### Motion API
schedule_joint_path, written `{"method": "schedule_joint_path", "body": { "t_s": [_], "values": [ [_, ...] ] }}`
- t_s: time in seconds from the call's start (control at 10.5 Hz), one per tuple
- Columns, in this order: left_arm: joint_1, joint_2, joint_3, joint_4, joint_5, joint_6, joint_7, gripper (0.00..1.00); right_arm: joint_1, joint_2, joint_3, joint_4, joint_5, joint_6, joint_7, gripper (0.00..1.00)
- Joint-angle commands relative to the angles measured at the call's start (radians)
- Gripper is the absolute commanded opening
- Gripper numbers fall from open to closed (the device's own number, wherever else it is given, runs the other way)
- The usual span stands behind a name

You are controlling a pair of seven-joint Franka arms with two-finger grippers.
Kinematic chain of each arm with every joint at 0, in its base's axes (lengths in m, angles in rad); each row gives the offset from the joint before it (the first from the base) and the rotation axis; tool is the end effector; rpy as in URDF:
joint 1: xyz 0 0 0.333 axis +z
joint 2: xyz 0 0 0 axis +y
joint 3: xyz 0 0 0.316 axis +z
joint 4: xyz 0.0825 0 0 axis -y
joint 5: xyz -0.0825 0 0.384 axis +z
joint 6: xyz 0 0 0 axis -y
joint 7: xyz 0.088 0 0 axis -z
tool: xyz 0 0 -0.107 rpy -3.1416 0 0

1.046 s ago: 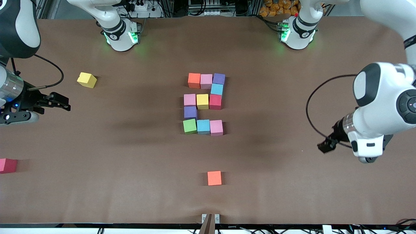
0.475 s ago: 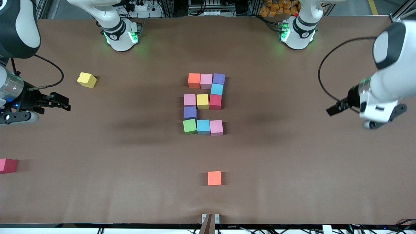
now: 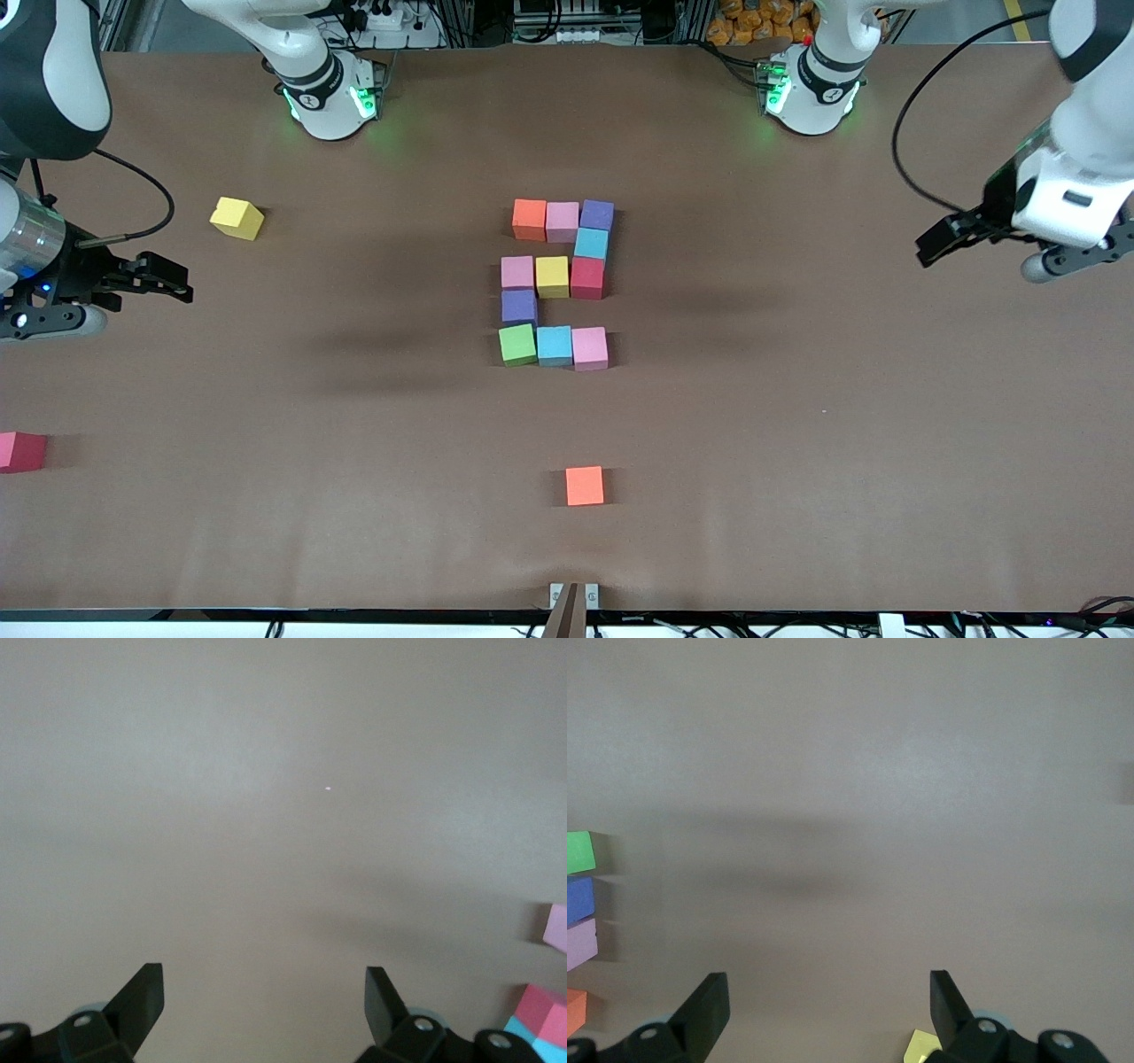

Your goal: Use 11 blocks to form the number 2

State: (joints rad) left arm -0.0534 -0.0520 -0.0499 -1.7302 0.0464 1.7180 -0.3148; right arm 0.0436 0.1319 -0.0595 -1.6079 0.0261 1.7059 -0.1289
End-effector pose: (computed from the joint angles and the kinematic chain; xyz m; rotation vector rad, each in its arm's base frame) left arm 0.5463 -0.0529 0.5904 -3.0850 -0.3183 -0.0759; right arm 0.6000 -0.0051 0.5424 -3.1162 -0.1707 0.0504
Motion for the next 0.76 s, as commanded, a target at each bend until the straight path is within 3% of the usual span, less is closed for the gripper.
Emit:
{"method": "schedule_joint_path", "body": {
  "t_s": [0.0,0.19,0.67],
  "values": [
    [0.02,0.006,-0.015,0.075,0.016,-0.043,0.097,1.0,-0.011,-0.003,0.006,0.002,0.009,-0.006,-0.011,1.0],
    [0.02,0.006,-0.013,0.151,-0.014,-0.122,0.102,1.0,-0.01,-0.003,0.006,0.002,0.009,-0.006,-0.011,1.0],
    [0.012,0.008,-0.015,0.184,-0.069,-0.195,0.12,1.0,-0.01,-0.003,0.006,0.0,0.009,-0.006,-0.011,1.0]
  ]
}}
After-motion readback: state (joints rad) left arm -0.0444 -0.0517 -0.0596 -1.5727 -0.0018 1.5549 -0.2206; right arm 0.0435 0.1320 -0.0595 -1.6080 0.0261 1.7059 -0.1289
